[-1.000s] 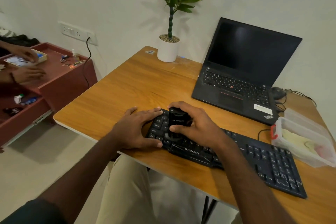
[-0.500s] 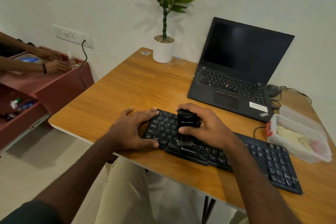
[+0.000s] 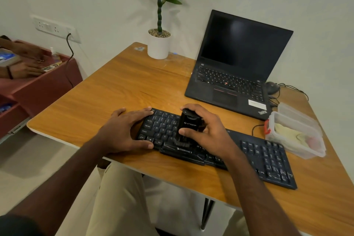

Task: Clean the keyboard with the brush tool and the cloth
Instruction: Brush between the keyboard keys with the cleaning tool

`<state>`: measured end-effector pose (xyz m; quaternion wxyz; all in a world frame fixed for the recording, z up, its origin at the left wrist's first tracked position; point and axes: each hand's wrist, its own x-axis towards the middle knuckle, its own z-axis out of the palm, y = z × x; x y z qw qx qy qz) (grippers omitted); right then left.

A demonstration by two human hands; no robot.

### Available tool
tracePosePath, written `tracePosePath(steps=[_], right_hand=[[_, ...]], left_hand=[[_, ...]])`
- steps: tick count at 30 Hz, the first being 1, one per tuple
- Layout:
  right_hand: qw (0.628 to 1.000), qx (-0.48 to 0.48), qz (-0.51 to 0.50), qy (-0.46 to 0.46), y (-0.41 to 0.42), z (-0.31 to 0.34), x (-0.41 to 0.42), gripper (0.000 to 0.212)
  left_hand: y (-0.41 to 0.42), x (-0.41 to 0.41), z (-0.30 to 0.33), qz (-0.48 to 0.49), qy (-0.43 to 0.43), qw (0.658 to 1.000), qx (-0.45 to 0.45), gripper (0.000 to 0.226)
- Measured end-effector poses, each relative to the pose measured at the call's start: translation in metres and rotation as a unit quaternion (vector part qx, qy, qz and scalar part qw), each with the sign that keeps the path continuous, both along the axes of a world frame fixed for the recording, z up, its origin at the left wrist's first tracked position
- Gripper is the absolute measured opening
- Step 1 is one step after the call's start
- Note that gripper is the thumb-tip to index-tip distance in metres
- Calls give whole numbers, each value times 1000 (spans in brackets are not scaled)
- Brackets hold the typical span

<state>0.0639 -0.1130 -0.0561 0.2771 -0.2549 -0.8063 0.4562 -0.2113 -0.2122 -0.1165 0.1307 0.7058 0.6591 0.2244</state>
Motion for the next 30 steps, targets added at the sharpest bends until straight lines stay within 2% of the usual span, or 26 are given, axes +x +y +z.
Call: tracePosePath(steps=[4,8,10,16,21,27,30], right_hand=[[1000,3,-5,-23,4,2,-2,49],[997,66,-48,11,-4,-4,-16,50],[996,65,-59,28,-6,-6,-17,50],[999,35,14,-34,0,2,-5,48],[999,25,-3,-22,3,7,-2,47],[994,87,-63,15,-2,-2,-9,46],[996,84,-31,-3,-5,-4,-5,45]], left_hand=[[0,0,1,1,-1,1000,0,110],[0,1,2,2,-3,1000,-2,112],[0,1,2,3,-5,1000,-2,112],[0,1,2,5,-4,1000,1,112],[0,1,1,5,-2,1000,-4,112],[-1,1,2,5,-7,1000,-3,111],[0,1,2,9,-5,1000,-7,112]])
